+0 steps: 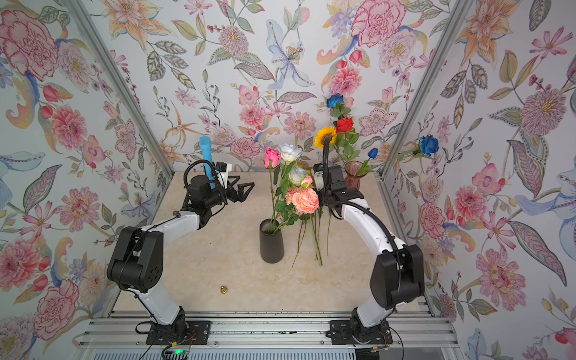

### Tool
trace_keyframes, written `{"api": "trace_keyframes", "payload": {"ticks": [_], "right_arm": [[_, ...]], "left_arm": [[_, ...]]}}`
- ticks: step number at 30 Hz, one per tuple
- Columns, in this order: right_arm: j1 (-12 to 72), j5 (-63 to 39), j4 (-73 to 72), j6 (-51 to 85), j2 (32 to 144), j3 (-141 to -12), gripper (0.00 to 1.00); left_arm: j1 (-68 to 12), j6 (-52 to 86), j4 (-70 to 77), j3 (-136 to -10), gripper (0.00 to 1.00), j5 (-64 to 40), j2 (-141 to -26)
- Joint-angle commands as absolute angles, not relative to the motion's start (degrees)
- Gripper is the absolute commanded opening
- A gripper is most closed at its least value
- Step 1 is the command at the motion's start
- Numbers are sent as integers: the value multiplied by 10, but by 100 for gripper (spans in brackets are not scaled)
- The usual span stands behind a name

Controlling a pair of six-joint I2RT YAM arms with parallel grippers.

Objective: Pick out yellow flowers from the vase
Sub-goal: Place the flower at the center of the board, then pick up the flower from the vase.

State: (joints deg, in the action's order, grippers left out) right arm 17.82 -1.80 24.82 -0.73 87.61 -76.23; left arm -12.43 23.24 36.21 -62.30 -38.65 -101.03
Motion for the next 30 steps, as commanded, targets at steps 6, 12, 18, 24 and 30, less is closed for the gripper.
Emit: {"api": "trace_keyframes", "payload": {"ticks": [6, 12, 18, 24, 30], "right_arm": [[74, 38, 63, 6, 740, -609, 72], [31, 15, 1, -20, 778, -624, 75], [35, 3, -80, -57, 843, -660, 76], [40, 12, -155, -91, 905, -704, 75], [59, 46, -168, -136, 981, -781, 75]], "left_arm": [[-119, 250, 414, -610, 100, -401, -1004], [-114, 241, 416, -601, 100, -409, -999], [-109, 232, 411, -604, 100, -410, -998], [-105, 229, 405, -606, 100, -414, -998], [-106, 225, 417, -606, 100, -460, -1003]]}}
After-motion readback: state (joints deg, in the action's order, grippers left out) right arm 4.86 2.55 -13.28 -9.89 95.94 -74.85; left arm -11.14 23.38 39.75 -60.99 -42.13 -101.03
